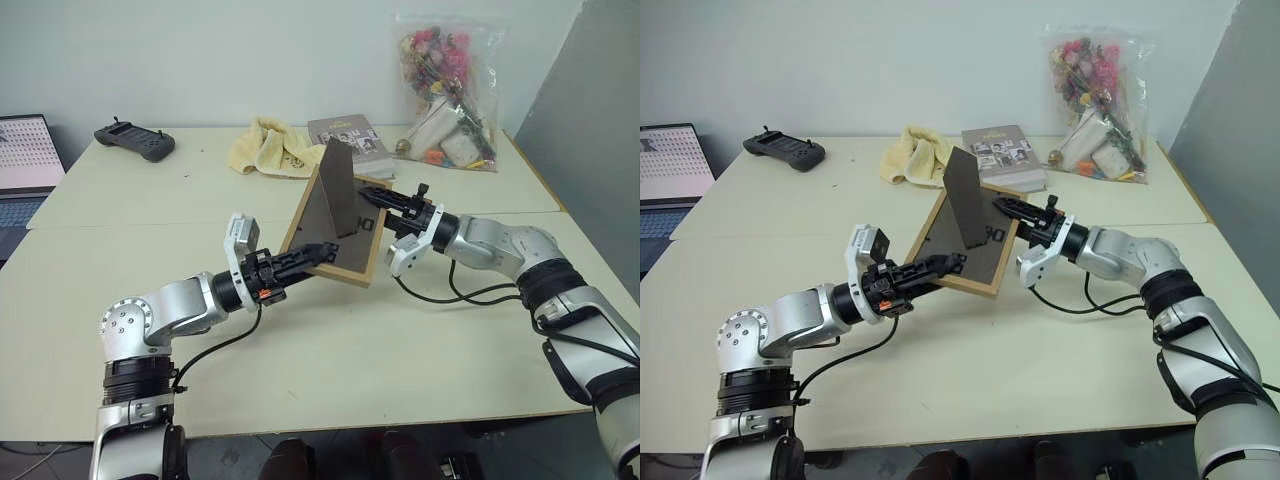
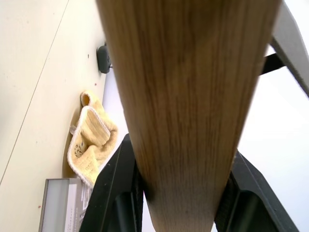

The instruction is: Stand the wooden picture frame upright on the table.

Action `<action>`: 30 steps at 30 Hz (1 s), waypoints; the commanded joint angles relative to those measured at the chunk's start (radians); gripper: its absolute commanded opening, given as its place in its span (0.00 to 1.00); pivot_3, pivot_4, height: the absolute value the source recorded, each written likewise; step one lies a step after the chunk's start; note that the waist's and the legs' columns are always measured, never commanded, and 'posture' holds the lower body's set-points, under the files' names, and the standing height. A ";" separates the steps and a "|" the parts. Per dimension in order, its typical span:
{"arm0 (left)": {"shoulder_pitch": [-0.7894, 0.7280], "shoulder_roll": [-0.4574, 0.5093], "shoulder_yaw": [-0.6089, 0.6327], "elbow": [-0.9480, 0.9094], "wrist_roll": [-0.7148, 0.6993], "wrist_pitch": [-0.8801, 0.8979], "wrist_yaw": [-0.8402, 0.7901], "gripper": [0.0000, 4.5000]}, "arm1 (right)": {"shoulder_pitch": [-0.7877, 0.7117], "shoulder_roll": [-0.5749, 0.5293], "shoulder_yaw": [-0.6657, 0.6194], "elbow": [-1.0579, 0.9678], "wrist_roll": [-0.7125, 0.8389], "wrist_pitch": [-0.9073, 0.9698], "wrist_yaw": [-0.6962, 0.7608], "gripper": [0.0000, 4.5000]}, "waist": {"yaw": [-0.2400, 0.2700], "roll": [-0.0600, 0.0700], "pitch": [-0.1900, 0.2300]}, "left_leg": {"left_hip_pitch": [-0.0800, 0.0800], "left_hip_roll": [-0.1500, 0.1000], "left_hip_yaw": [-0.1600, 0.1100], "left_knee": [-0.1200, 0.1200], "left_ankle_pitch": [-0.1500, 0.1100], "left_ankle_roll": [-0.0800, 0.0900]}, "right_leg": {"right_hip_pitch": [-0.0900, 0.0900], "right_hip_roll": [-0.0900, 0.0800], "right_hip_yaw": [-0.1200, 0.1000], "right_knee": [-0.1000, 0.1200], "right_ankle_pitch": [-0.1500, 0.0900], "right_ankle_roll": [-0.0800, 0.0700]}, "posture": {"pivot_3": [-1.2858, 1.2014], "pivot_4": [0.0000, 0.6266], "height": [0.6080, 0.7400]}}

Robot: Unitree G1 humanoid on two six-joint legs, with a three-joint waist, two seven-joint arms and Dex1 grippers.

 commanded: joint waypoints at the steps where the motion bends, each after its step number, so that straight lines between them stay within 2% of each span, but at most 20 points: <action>1: -0.001 0.013 0.019 -0.064 -0.011 -0.035 -0.011 0.54 | -0.031 -0.020 -0.017 -0.005 0.036 -0.022 -0.011 0.29 | 0.000 0.000 0.000 | 0.000 0.000 0.000 0.000 0.000 0.000 | 0.000 0.000 0.000 0.000 0.000 0.000 | 0.52 0.24 1.00; 4: 0.006 0.024 0.036 -0.066 -0.011 -0.052 -0.013 0.66 | -0.030 -0.019 -0.029 0.020 0.075 -0.037 0.015 0.29 | 0.000 0.000 0.000 | 0.000 0.000 0.000 0.000 0.000 0.000 | 0.000 0.000 0.000 0.000 0.000 0.000 | 0.52 0.24 1.00; 7: 0.012 0.130 0.108 -0.052 -0.011 -0.087 -0.005 0.80 | -0.024 -0.012 -0.072 0.101 0.259 -0.078 0.174 0.29 | -0.002 -0.001 0.000 | 0.000 0.001 0.000 0.000 0.000 0.000 | 0.000 0.000 0.000 0.000 0.000 0.000 | 0.52 0.24 1.00; 9: 0.004 0.168 0.164 -0.027 -0.011 -0.137 0.017 0.89 | -0.019 -0.010 -0.084 0.142 0.346 -0.087 0.268 0.29 | -0.004 -0.001 0.000 | 0.000 0.001 0.000 0.000 0.000 0.000 | 0.000 0.000 0.000 0.000 0.000 0.000 | 0.52 0.24 1.00; 10: 0.017 0.215 0.178 -0.047 -0.004 -0.156 0.020 0.94 | -0.003 0.010 -0.108 0.171 0.455 -0.062 0.386 0.29 | -0.004 -0.001 0.000 | 0.000 0.001 0.000 0.000 0.000 0.000 | 0.000 0.001 0.000 -0.001 0.000 0.000 | 0.52 0.24 1.00; 12: 0.066 0.290 0.183 -0.177 0.051 -0.152 0.013 1.00 | 0.054 0.084 -0.201 0.169 0.766 0.119 0.738 0.29 | -0.006 -0.004 0.001 | 0.000 0.001 0.000 0.000 0.000 0.001 | 0.001 0.000 0.000 -0.001 0.000 0.000 | 0.52 0.24 1.00; 14: 0.118 0.325 0.160 -0.336 0.114 -0.160 0.008 1.00 | 0.104 0.146 -0.283 0.090 1.025 0.405 1.060 0.29 | -0.010 -0.007 0.001 | 0.003 0.003 -0.001 -0.001 0.000 0.001 | 0.004 0.002 -0.001 -0.002 0.000 0.000 | 0.52 0.24 1.00; 16: 0.155 0.335 0.133 -0.463 0.196 -0.197 -0.003 1.00 | 0.129 0.175 -0.334 -0.003 1.174 0.651 1.233 0.29 | -0.002 -0.005 0.002 | 0.004 0.002 -0.001 -0.002 -0.001 0.002 | 0.006 0.000 -0.001 -0.004 0.000 0.000 | 0.52 0.24 1.00; 17: 0.181 0.347 0.107 -0.540 0.304 -0.217 -0.027 1.00 | 0.140 0.186 -0.349 -0.060 1.246 0.798 1.299 0.29 | 0.001 -0.005 0.002 | 0.003 0.002 -0.001 -0.001 -0.002 0.003 | 0.005 -0.001 -0.001 -0.004 0.000 0.000 | 0.52 0.24 1.00; 19: 0.224 0.358 0.067 -0.639 0.470 -0.263 -0.073 1.00 | 0.153 0.196 -0.372 -0.147 1.325 0.999 1.365 0.29 | 0.003 -0.003 0.004 | 0.002 0.001 -0.002 -0.002 -0.003 0.004 | 0.004 -0.002 -0.001 -0.003 0.000 0.000 | 0.52 0.24 1.00; 20: 0.269 0.354 0.025 -0.695 0.606 -0.328 -0.101 1.00 | 0.151 0.210 -0.379 -0.160 1.365 1.100 1.404 0.29 | 0.004 -0.002 0.004 | 0.002 0.001 -0.002 -0.002 -0.003 0.005 | 0.003 -0.002 -0.001 -0.002 0.000 0.000 | 0.52 0.24 1.00; 23: 0.383 0.330 -0.060 -0.765 0.895 -0.496 -0.172 1.00 | 0.147 0.246 -0.390 -0.135 1.402 1.245 1.456 0.29 | 0.005 0.000 0.003 | 0.003 0.000 -0.002 -0.003 -0.003 0.005 | 0.003 -0.001 -0.001 -0.001 0.000 -0.001 | 0.52 0.24 1.00; 28: 0.563 0.311 -0.188 -0.792 1.205 -0.708 -0.294 1.00 | 0.155 0.335 -0.376 0.017 1.343 1.206 1.490 0.29 | 0.002 0.000 0.003 | 0.005 0.001 -0.001 -0.005 -0.003 0.006 | 0.003 0.000 -0.001 -0.001 0.000 -0.001 | 0.52 0.24 1.00; 30: 0.606 0.275 -0.201 -0.776 1.254 -0.759 -0.312 1.00 | 0.148 0.364 -0.383 0.080 1.320 1.176 1.484 0.29 | 0.001 0.001 0.003 | 0.005 0.001 0.001 -0.006 -0.004 0.006 | 0.003 0.000 0.001 -0.002 0.000 -0.002 | 0.52 0.24 1.00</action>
